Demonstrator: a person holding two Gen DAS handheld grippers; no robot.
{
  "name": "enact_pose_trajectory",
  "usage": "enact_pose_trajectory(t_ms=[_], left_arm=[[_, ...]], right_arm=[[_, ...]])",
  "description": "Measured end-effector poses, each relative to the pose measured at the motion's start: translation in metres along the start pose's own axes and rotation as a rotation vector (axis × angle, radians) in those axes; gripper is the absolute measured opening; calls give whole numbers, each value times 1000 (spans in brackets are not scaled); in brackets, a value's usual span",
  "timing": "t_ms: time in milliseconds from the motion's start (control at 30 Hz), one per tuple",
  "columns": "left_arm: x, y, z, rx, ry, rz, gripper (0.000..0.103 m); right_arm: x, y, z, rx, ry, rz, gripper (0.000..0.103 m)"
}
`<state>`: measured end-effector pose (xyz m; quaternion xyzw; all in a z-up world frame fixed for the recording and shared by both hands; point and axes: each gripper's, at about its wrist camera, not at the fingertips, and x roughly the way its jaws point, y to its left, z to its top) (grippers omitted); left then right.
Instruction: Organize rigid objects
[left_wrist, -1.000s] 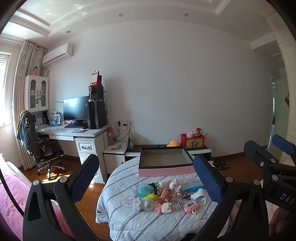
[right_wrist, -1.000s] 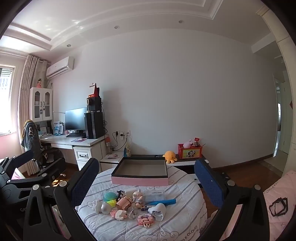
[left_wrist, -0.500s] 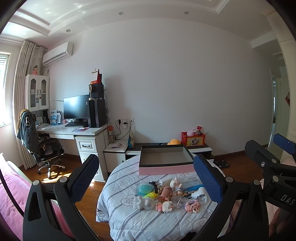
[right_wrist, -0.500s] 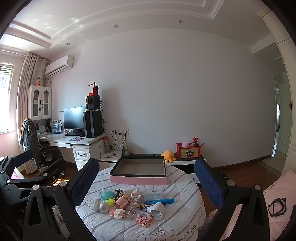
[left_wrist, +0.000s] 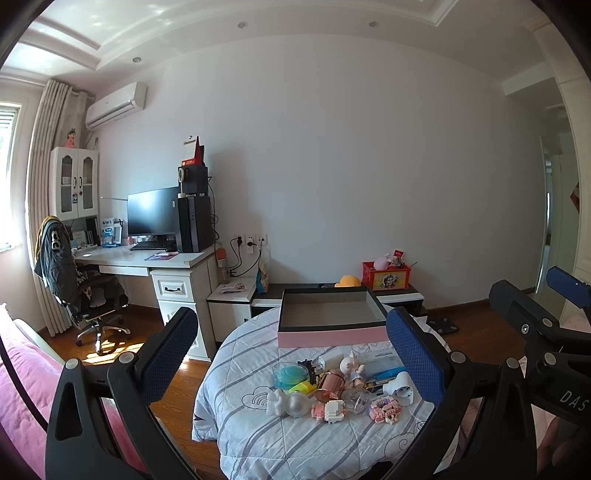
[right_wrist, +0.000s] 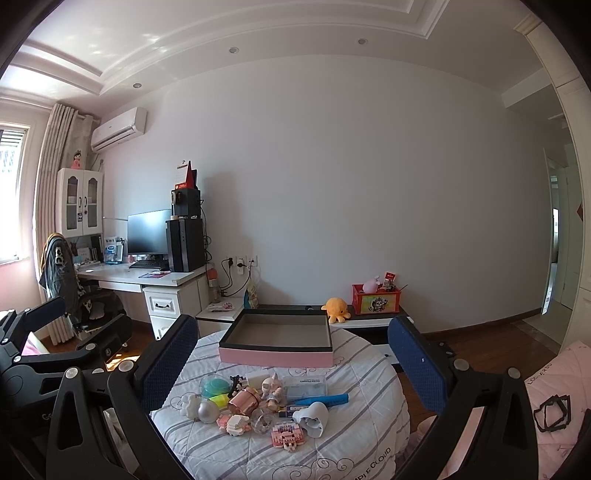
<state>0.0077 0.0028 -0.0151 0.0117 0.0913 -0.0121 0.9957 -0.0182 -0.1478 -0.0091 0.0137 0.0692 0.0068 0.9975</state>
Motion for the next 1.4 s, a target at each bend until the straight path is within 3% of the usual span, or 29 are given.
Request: enact_pose_trajectory(t_ms=[1400], left_arm=[[-8,7,3,10,-32,23,103]], right_arm=[[0,-1,-2,-5,-2,7,103]])
